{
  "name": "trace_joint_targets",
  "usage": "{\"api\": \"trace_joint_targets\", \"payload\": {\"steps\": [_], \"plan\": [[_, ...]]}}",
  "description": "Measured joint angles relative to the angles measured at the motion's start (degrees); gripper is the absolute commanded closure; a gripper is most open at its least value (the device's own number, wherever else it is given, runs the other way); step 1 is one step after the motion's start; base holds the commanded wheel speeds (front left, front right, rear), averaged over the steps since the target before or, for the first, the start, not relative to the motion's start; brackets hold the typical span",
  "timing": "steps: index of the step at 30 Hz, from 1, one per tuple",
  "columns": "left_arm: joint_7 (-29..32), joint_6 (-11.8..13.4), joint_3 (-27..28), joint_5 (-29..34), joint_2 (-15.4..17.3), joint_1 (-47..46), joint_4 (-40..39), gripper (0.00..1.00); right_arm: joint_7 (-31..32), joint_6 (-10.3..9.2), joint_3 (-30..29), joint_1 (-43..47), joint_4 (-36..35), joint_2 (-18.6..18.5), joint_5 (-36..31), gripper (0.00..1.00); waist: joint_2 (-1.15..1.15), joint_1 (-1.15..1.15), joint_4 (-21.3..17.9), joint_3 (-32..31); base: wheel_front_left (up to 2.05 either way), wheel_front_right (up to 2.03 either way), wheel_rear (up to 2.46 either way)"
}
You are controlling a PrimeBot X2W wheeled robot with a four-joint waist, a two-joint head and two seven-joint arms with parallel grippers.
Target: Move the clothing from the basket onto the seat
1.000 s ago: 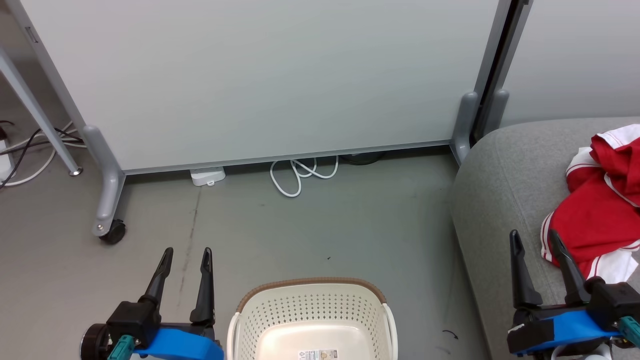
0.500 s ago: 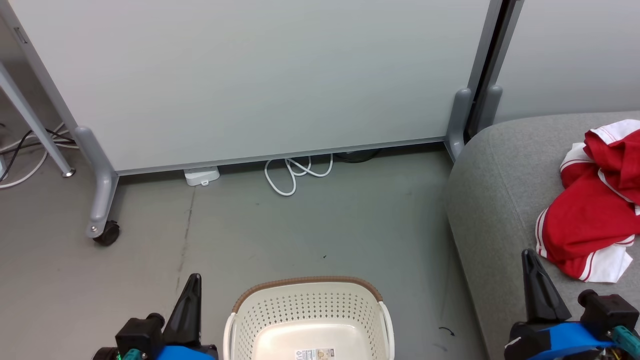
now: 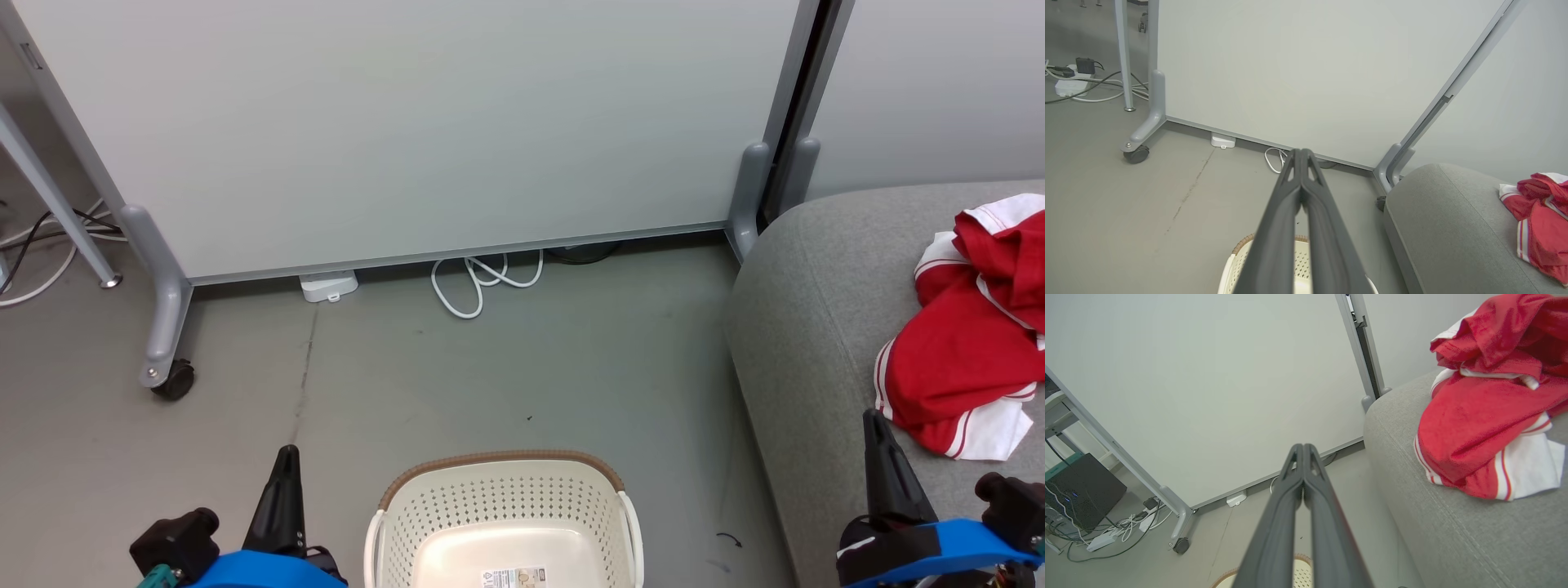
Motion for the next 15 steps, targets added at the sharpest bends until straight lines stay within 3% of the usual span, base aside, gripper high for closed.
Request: {"api": "trace_joint_targets", "payload": {"steps": [15], "plan": [[3.36, -0.02, 2.08, -13.50, -0.36, -1.27, -0.79, 1.00, 3.48, -0.01, -0.08, -0.59, -0.14, -0.01, 13.88, 1.00, 0.00, 0.00, -0.09, 0.16, 0.00, 0.00, 0.00]]}}
